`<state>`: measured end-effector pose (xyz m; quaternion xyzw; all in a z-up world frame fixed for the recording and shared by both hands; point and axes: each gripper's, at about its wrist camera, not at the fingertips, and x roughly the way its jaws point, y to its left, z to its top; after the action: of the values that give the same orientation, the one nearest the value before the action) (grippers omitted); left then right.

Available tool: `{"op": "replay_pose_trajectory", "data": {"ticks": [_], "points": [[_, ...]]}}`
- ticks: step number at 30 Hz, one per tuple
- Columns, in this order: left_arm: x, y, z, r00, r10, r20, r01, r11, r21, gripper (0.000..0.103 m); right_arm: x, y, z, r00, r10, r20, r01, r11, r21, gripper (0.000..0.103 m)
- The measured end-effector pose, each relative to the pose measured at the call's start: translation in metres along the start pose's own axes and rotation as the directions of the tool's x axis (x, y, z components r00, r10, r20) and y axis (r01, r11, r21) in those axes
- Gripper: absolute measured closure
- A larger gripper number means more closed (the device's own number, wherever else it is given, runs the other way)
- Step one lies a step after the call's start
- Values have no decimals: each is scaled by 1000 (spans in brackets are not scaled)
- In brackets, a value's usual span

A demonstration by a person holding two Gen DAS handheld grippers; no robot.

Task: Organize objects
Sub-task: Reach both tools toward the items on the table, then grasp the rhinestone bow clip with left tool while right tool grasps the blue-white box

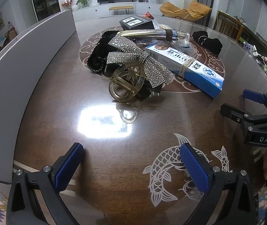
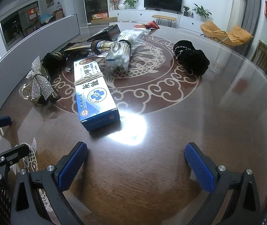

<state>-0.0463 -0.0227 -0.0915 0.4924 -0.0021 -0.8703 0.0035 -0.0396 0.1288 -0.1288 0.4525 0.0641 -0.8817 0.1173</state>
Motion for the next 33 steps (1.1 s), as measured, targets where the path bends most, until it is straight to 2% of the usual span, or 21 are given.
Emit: {"op": "replay_pose_trajectory", "data": {"ticks": [4, 7, 11, 16, 19, 23, 33], "points": [[1, 0, 3, 1000, 6, -15, -6, 1000, -14, 0, 0, 0, 0, 1000, 0, 0, 0, 1000, 0, 0], [0, 6, 6, 999, 17, -40, -20, 997, -72, 0, 0, 0, 0, 1000, 0, 0, 0, 1000, 0, 0], [-15, 14, 19, 1000, -4, 30, 8, 991, -133, 0, 0, 0, 0, 1000, 0, 0, 0, 1000, 1, 0], [-26, 15, 58, 993, -24, 113, 44, 984, -175, 0, 0, 0, 0, 1000, 0, 0, 0, 1000, 1, 0], [-13, 10, 73, 993, 29, 110, -9, 985, -173, 0, 0, 0, 0, 1000, 0, 0, 0, 1000, 1, 0], [12, 14, 77, 995, 89, 50, -82, 987, -141, 0, 1, 0, 0, 1000, 0, 0, 0, 1000, 1, 0], [-3, 59, 51, 992, 114, 44, -111, 991, -76, 0, 0, 0, 0, 1000, 0, 0, 0, 1000, 1, 0]]}}
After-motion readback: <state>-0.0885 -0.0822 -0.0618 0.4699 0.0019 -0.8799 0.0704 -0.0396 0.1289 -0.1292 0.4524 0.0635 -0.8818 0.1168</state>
